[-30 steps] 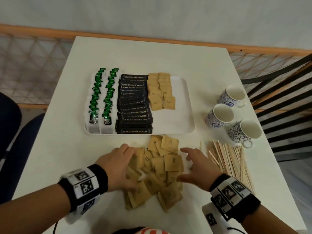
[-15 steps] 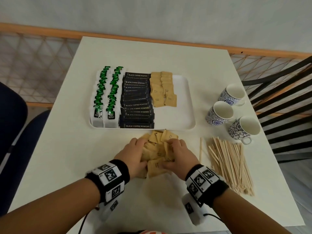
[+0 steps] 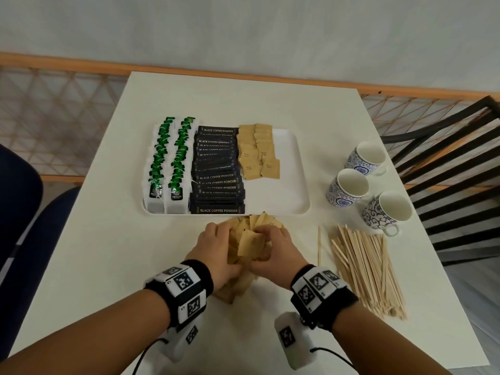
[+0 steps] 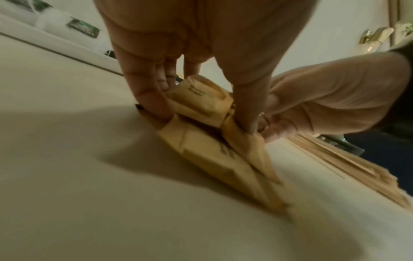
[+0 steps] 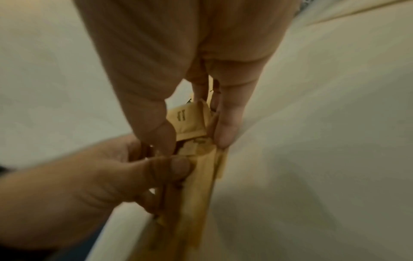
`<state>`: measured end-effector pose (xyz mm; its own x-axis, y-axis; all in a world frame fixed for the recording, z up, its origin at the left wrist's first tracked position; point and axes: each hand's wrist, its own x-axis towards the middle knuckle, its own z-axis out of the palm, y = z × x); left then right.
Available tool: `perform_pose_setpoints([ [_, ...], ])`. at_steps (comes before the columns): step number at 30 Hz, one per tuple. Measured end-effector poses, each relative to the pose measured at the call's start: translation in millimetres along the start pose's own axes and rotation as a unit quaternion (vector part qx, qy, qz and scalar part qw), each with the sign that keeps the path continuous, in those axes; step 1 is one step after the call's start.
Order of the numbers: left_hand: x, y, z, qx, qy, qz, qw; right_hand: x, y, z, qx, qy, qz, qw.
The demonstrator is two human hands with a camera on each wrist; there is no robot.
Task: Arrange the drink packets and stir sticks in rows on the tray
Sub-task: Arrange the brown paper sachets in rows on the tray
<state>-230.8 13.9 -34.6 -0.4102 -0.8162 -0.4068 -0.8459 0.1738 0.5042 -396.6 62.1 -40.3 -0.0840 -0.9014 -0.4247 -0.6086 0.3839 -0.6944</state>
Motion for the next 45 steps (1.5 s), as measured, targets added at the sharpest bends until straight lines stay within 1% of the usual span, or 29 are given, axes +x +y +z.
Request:
perform_pose_setpoints([
  [3, 4, -1, -4, -0.042, -0.002, -0.022, 0.999, -1, 2, -2, 0.053, -0.026, -0.001, 0.998],
  [4, 5, -2, -6, -0.052, -0.009, -0.027, 0.998, -2, 3, -2, 0.053, -0.020, -0.008, 0.998],
  [6, 7, -1, -9, -0.065, -0.024, -0.026, 0.997, 0, 6, -1, 0.061, 0.017, -0.020, 0.998],
  [8, 9, 0, -10, -0.069, -0.032, -0.007, 0.997, 2, 7, 3, 0.069, 0.049, -0.011, 0.996],
  [10, 9, 2, -10, -0.078, -0.040, 0.014, 0.996, 3, 4, 6, 0.064, 0.052, -0.002, 0.997],
  [14, 8, 3, -10, -0.107, -0.063, 0.041, 0.991, 3, -1, 9, 0.054, 0.040, -0.019, 0.998],
  [18, 9, -1, -13, -0.141, -0.073, 0.051, 0.986, 7, -3, 5, 0.081, 0.021, -0.004, 0.996],
  [22, 10, -4, -18, -0.180, -0.068, 0.023, 0.981, 5, -9, 7, 0.103, -0.010, -0.020, 0.994],
  [25, 11, -3, -23, -0.211, -0.080, 0.022, 0.974, 1, -17, 10, 0.167, -0.025, -0.022, 0.985],
  [26, 11, -3, -23, -0.217, -0.085, 0.026, 0.972, 0, -20, 10, 0.186, -0.022, -0.022, 0.982],
  [29, 12, -7, -23, -0.233, -0.086, 0.030, 0.968, 0, -26, 5, 0.197, 0.008, -0.025, 0.980],
  [33, 16, -19, -30, -0.264, -0.064, 0.006, 0.962, 3, -15, -19, 0.216, 0.078, -0.005, 0.973],
  [36, 16, -23, -39, -0.293, -0.049, -0.010, 0.955, 9, 5, -41, 0.169, 0.106, 0.041, 0.979],
  [38, 17, -23, -43, -0.314, -0.043, -0.012, 0.948, 15, 19, -50, 0.075, 0.098, 0.055, 0.991],
  [40, 19, -22, -47, -0.332, -0.032, -0.014, 0.943, 20, 25, -55, -0.033, 0.071, 0.052, 0.996],
  [42, 20, -20, -51, -0.347, -0.016, -0.023, 0.938, 22, 25, -57, -0.116, 0.045, 0.054, 0.991],
  [45, 21, -19, -50, -0.356, -0.008, -0.031, 0.934, 22, 21, -57, -0.205, 0.038, 0.055, 0.977],
])
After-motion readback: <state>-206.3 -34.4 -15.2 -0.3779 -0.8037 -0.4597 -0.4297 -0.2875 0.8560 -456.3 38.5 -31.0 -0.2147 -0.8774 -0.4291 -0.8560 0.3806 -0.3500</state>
